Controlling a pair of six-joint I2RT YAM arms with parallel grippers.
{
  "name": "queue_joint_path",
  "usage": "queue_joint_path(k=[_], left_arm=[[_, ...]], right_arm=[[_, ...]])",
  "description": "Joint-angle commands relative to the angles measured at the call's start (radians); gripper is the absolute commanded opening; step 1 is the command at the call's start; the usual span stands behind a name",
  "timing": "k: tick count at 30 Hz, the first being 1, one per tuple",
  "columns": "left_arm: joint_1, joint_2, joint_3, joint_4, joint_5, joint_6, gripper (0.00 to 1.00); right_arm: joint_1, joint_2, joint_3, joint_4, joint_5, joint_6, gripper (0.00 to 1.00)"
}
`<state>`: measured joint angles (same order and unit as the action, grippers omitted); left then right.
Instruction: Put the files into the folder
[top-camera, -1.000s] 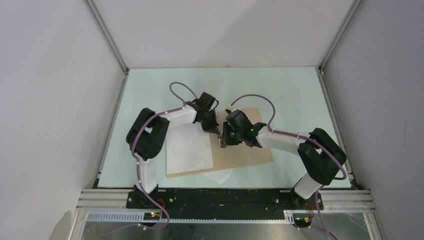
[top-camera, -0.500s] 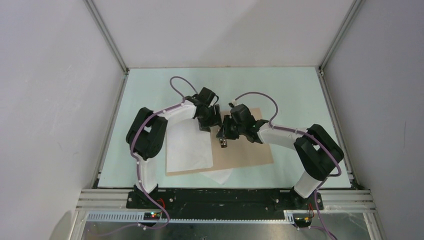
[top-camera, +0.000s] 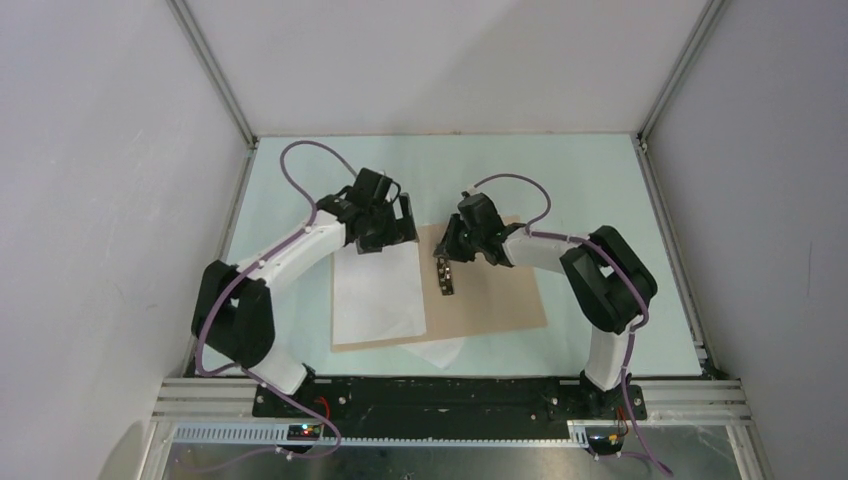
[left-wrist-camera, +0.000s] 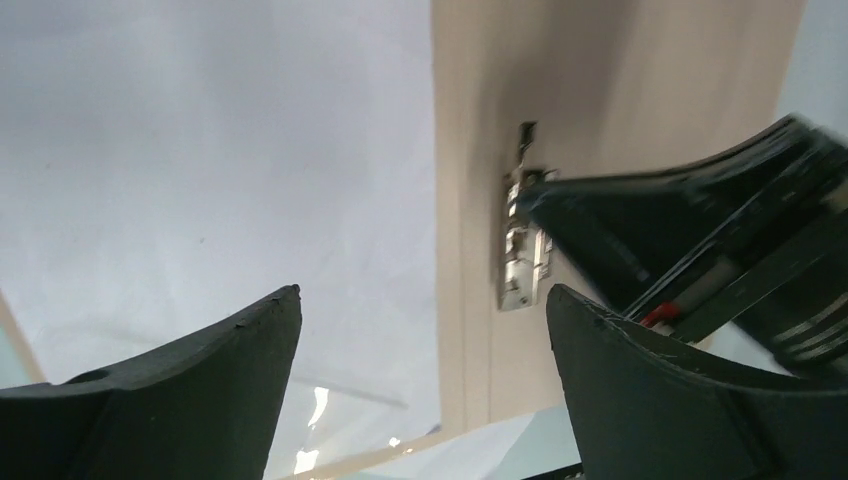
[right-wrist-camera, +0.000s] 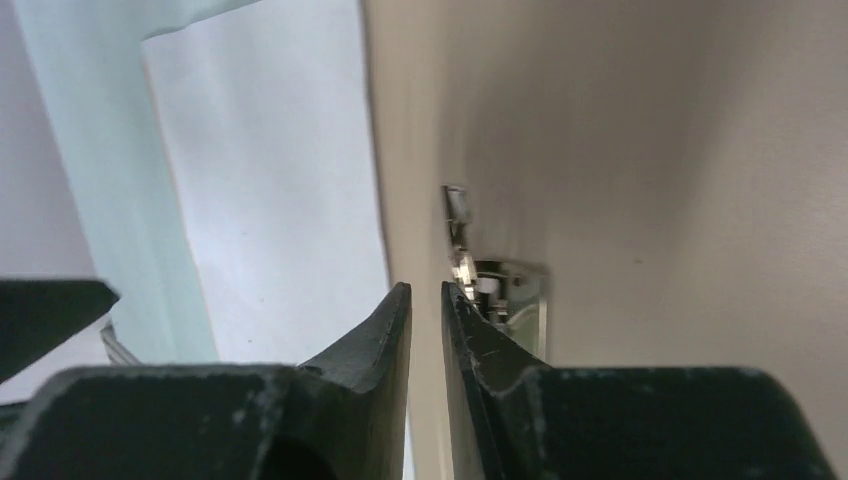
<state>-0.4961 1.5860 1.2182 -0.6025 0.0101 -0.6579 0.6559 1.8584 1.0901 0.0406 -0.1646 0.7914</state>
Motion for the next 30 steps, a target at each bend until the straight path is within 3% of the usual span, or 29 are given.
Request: queue_joint_path(k=[1, 6, 13, 19, 22, 25, 30], left_arm=[[-0.022, -0.063, -0.078, -0.026, -0.060, 0.025, 0.95], [-0.102, -0.043, -0.079, -0.024, -0.087, 0.003, 0.81], [-0.205, 0.090, 0.004, -0.011, -0.121, -0.073, 0.65], [-0.260, 0.192, 0.110, -0.006, -0.134, -0.096, 0.59], [-0.281, 0.227, 0.156, -0.006, -0.160, -0.102, 0.57], [-0.290, 0.254, 0.173, -0.008, -0.189, -0.131, 0.45], [-0.285, 0.283, 0.144, -0.008, -0.244, -0.177, 0.36]], right_arm=[[-0.016, 0.019, 0.041, -0.060, 0.059, -0.012, 0.22], [-0.035, 0.002, 0.041, -0.057, 0.028, -0.022, 0.22], [-0.081, -0.106, 0.076, -0.090, -0.021, -0.044, 0.32], [-0.116, -0.212, 0.079, -0.187, 0.002, -0.061, 0.33], [-0.117, -0.251, 0.070, -0.241, 0.043, -0.082, 0.32], [-0.120, -0.305, 0.031, -0.266, 0.068, -0.092, 0.32], [-0.127, -0.379, -0.038, -0.285, 0.095, -0.098, 0.32]])
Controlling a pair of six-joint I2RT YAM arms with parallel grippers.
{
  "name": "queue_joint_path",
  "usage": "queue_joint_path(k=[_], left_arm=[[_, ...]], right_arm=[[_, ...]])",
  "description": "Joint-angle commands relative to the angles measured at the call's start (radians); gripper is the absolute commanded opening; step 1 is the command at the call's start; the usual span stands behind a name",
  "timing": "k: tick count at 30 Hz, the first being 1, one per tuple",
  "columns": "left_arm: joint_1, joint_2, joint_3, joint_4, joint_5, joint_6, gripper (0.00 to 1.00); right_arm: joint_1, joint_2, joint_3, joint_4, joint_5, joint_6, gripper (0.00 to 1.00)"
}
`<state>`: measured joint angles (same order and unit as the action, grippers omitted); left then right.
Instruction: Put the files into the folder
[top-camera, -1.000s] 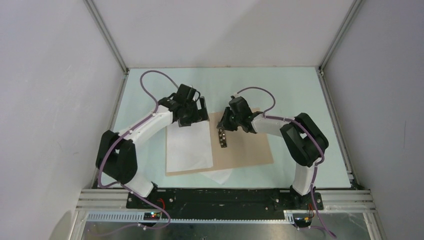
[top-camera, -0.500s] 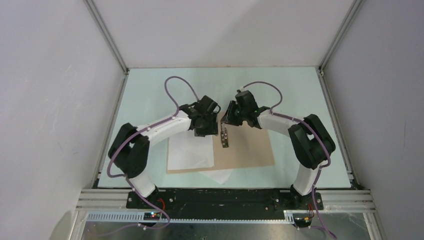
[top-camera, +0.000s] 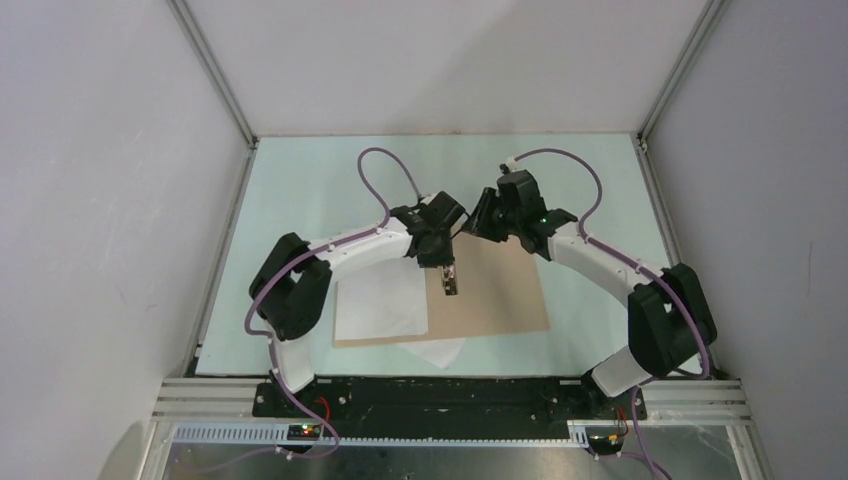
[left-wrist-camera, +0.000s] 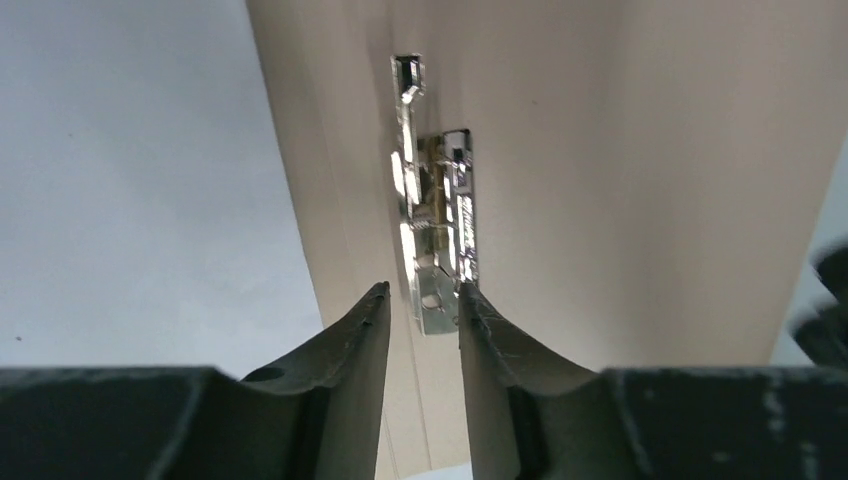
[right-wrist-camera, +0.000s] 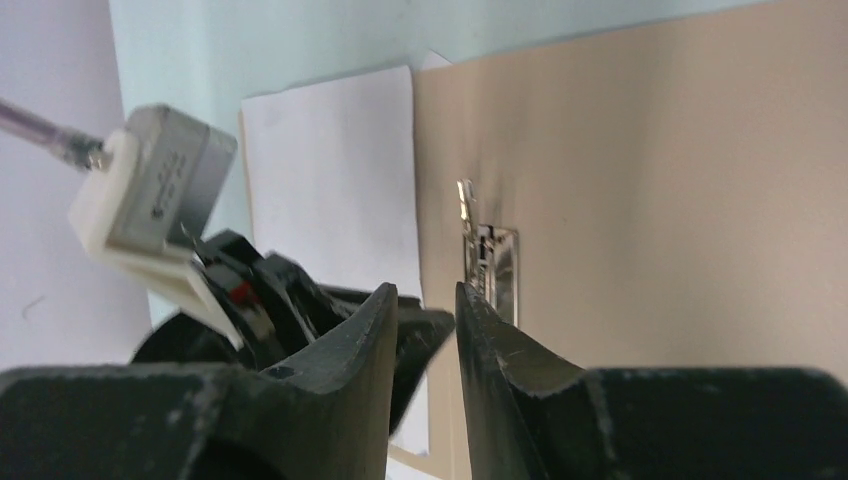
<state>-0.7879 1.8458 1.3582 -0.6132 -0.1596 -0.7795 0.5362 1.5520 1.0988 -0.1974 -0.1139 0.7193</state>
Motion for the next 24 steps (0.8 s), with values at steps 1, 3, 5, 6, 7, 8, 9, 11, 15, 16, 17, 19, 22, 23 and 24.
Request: queue_joint_path(k=[1, 3, 5, 6, 7, 8, 9, 11, 15, 16, 17, 19, 22, 23, 24], left_arm=[[0.007, 0.031, 0.001, 0.003, -0.073, -0.056, 0.35], [0.007, 0.053, 0.011, 0.005, -0.061, -0.054, 0.32], [0.007, 0.079, 0.032, 0.006, -0.042, -0.044, 0.31], [0.007, 0.086, 0.039, 0.010, -0.039, -0.037, 0.31], [0.008, 0.101, 0.054, 0.010, -0.038, -0.034, 0.30], [0.009, 0.108, 0.060, 0.010, -0.039, -0.032, 0.29], [0.013, 0.119, 0.065, 0.010, -0.038, -0.033, 0.29], [0.022, 0.130, 0.063, 0.009, -0.037, -0.044, 0.27], [0.028, 0.157, 0.070, 0.012, -0.034, -0.041, 0.24], [0.028, 0.162, 0.071, 0.013, -0.033, -0.041, 0.23], [0.028, 0.171, 0.073, 0.012, -0.031, -0.041, 0.21], [0.027, 0.184, 0.077, 0.012, -0.026, -0.042, 0.17], [0.029, 0.192, 0.086, 0.013, -0.025, -0.036, 0.03], [0.029, 0.190, 0.088, 0.012, -0.026, -0.030, 0.01], [0.030, 0.180, 0.094, 0.013, -0.027, -0.027, 0.00]], right_arm=[[-0.009, -0.091, -0.055, -0.049, 0.049, -0.027, 0.32], [-0.013, -0.114, -0.075, -0.053, 0.053, -0.027, 0.32], [-0.016, -0.133, -0.088, -0.056, 0.055, -0.028, 0.32], [-0.016, -0.143, -0.094, -0.061, 0.055, -0.029, 0.32], [-0.017, -0.146, -0.096, -0.065, 0.056, -0.030, 0.32], [-0.017, -0.152, -0.099, -0.071, 0.057, -0.030, 0.32], [-0.016, -0.157, -0.102, -0.075, 0.059, -0.031, 0.32], [-0.017, -0.173, -0.114, -0.081, 0.061, -0.032, 0.32], [-0.016, -0.206, -0.134, -0.093, 0.068, -0.033, 0.32], [-0.016, -0.218, -0.140, -0.097, 0.072, -0.035, 0.32], [-0.017, -0.223, -0.149, -0.103, 0.073, -0.035, 0.32], [-0.016, -0.250, -0.161, -0.114, 0.077, -0.035, 0.32], [-0.017, -0.290, -0.183, -0.129, 0.081, -0.033, 0.32], [-0.016, -0.319, -0.197, -0.143, 0.082, -0.032, 0.32], [-0.015, -0.337, -0.205, -0.149, 0.087, -0.031, 0.32]])
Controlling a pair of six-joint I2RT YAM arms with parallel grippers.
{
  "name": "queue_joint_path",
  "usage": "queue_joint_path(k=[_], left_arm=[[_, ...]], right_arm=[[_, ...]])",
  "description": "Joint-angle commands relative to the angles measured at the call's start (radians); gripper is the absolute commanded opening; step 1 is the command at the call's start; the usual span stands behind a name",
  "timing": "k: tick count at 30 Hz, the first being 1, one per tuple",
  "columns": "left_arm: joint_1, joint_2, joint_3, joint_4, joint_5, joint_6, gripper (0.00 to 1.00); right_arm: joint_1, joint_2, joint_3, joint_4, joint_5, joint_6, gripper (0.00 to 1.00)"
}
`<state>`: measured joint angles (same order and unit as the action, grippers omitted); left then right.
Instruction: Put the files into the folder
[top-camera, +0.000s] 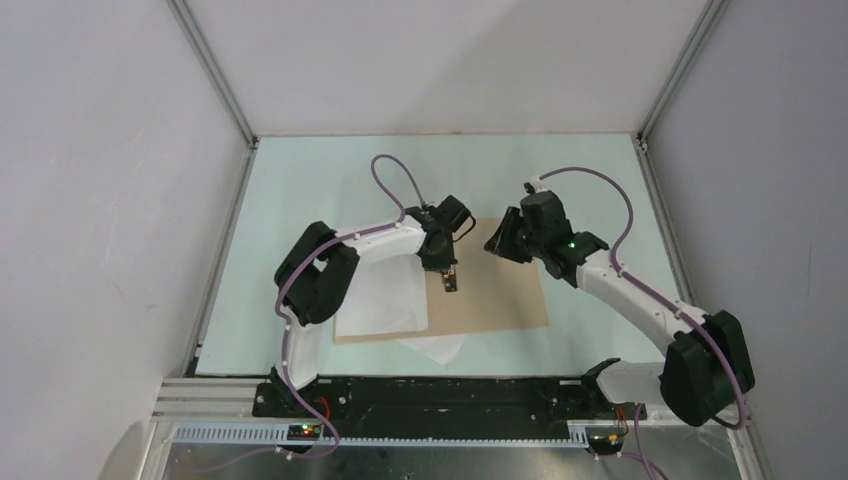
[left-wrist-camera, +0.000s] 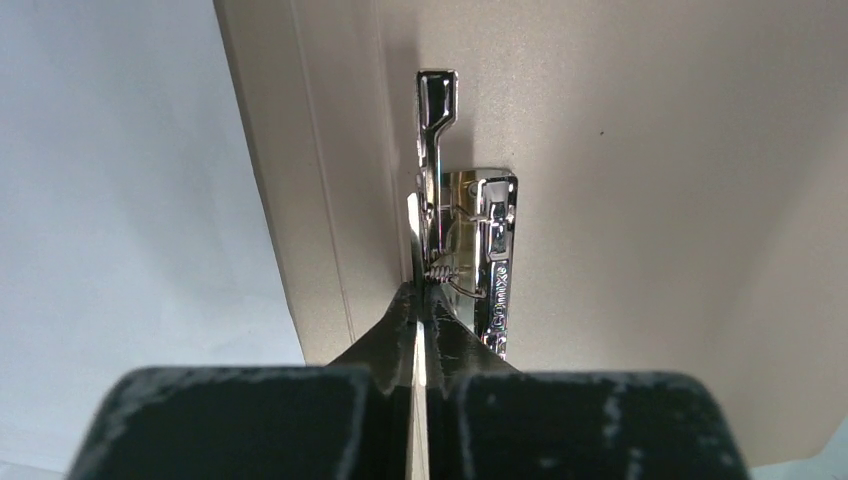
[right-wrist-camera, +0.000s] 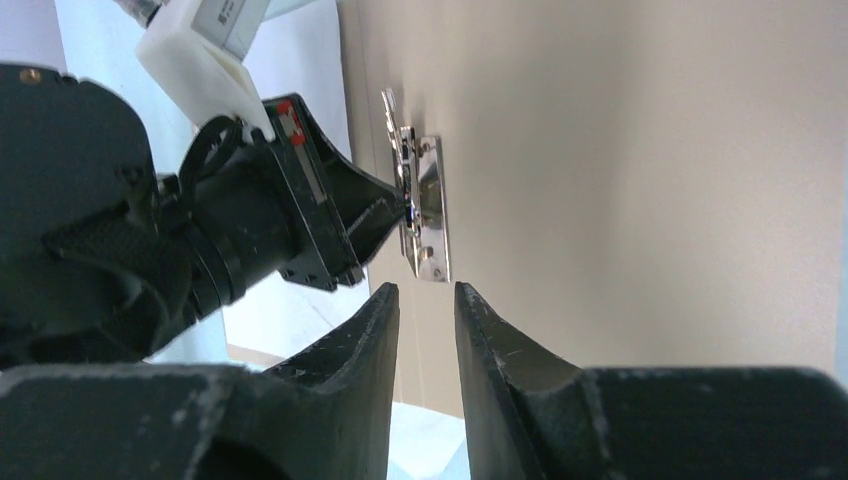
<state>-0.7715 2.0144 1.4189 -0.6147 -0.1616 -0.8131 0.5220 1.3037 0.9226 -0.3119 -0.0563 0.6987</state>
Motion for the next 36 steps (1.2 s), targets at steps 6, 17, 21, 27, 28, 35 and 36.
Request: queue_joint_path(k=[6, 17, 21, 27, 28, 35, 36], left_arm=[[0.055, -0.080, 0.064, 0.000, -0.007, 0.046, 0.00], [0.205, -0.141, 0.172, -0.072, 0.060, 0.121, 0.00], [0.267, -0.119, 0.209, -0.087, 0.085, 0.161, 0.00], [0.329, -0.091, 0.237, -0.091, 0.107, 0.207, 0.00], [0.334, -0.080, 0.240, -0.091, 0.118, 0.213, 0.00], [0.350, -0.012, 0.231, -0.089, 0.141, 0.235, 0.00], [0.351, 0.006, 0.231, -0.087, 0.141, 0.236, 0.00]], right_arm=[[0.113, -0.244, -0.135, -0.104, 0.108, -0.003, 0.34], [0.526, -0.176, -0.243, 0.121, 0.345, -0.018, 0.40], [0.572, 0.032, -0.178, 0.183, 0.362, -0.068, 0.46], [0.551, 0.141, -0.118, 0.122, 0.389, 0.083, 0.68], [0.527, 0.143, -0.117, 0.102, 0.397, 0.115, 0.72], [0.377, 0.055, -0.246, 0.202, 0.350, 0.250, 0.88], [0.349, 0.060, -0.251, 0.233, 0.331, 0.243, 0.88]])
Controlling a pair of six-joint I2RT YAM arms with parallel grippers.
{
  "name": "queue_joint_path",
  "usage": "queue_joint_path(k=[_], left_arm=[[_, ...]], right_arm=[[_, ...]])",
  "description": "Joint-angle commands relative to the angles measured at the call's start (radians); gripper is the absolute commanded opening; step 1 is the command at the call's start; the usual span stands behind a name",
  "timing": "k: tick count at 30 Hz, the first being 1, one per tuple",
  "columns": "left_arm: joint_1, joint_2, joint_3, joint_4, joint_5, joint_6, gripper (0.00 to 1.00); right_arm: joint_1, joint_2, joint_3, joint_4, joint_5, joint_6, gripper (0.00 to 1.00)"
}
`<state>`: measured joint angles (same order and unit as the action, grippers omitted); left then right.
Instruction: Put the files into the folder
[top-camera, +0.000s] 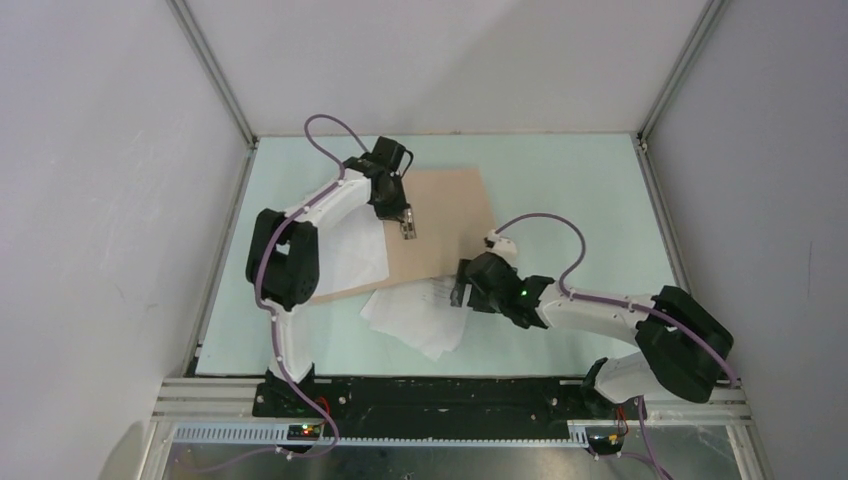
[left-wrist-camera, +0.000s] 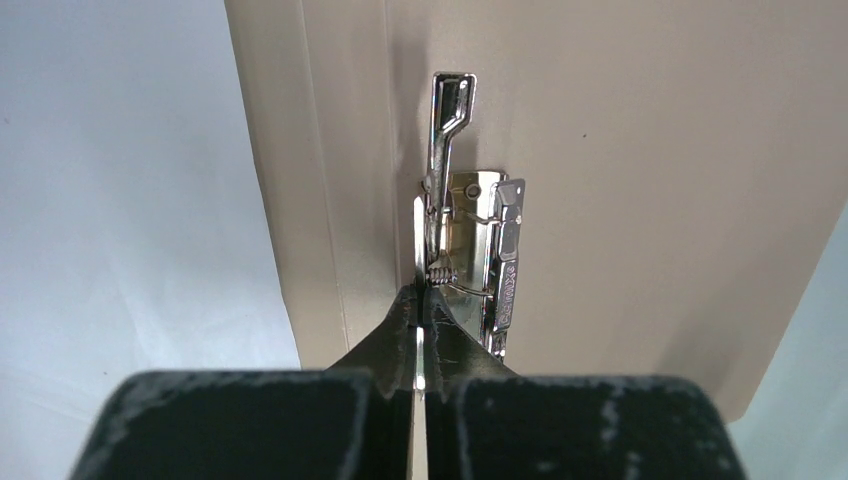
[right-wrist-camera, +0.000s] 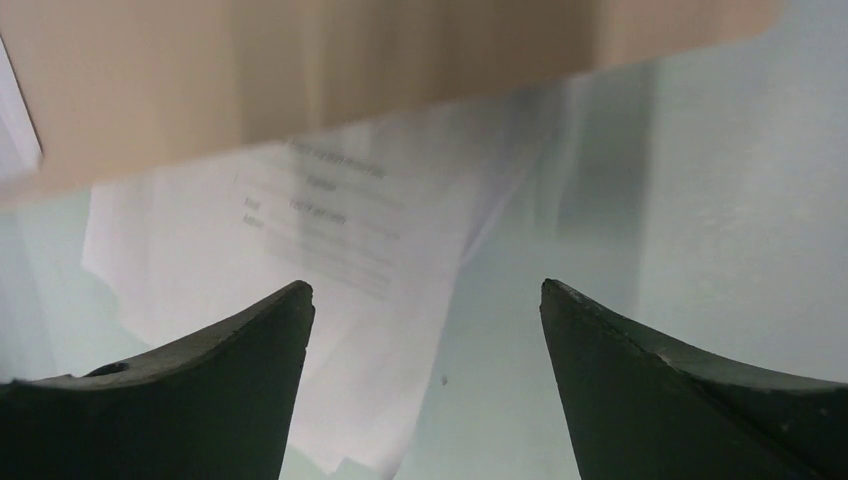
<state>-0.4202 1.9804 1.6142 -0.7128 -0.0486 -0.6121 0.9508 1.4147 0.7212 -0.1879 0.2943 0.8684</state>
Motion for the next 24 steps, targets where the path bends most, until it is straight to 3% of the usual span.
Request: queue_joint_path(k=[1, 8, 9, 10, 11, 12, 14, 24], left_arm=[[0.000, 0.050, 0.037, 0.011, 0.031, 0.039, 0.00], [0.003, 0.124, 0.075, 0.023, 0.036, 0.095, 0.02], [0.004, 0.117, 0.072, 0.023, 0.040, 0.097, 0.08], [0.003, 0.108, 0.055, 0.023, 0.040, 0.098, 0.26], [0.003, 0.080, 0.043, 0.023, 0.040, 0.098, 0.35], [0.001, 0.060, 0.011, 0.022, 0.033, 0.096, 0.54], [-0.003, -0.009, -0.061, 0.023, 0.017, 0.085, 0.69], [-0.074, -0.470, -0.631, 0.109, -0.127, -0.100, 0.68]], right_arm=[[-0.093, -0.048, -0.051, 0.120, -0.030, 0.072, 0.88], [-0.138, -0.020, -0.052, 0.163, -0.058, 0.066, 0.88], [-0.136, -0.021, -0.051, 0.161, -0.058, 0.066, 0.88], [-0.134, -0.022, -0.052, 0.152, -0.057, 0.065, 0.88], [-0.130, -0.023, -0.052, 0.139, -0.057, 0.070, 0.88], [-0.128, -0.024, -0.052, 0.134, -0.057, 0.071, 0.88], [-0.110, -0.024, -0.052, 0.120, -0.060, 0.075, 0.88], [-0.031, -0.066, -0.135, 0.134, -0.089, 0.151, 0.88]])
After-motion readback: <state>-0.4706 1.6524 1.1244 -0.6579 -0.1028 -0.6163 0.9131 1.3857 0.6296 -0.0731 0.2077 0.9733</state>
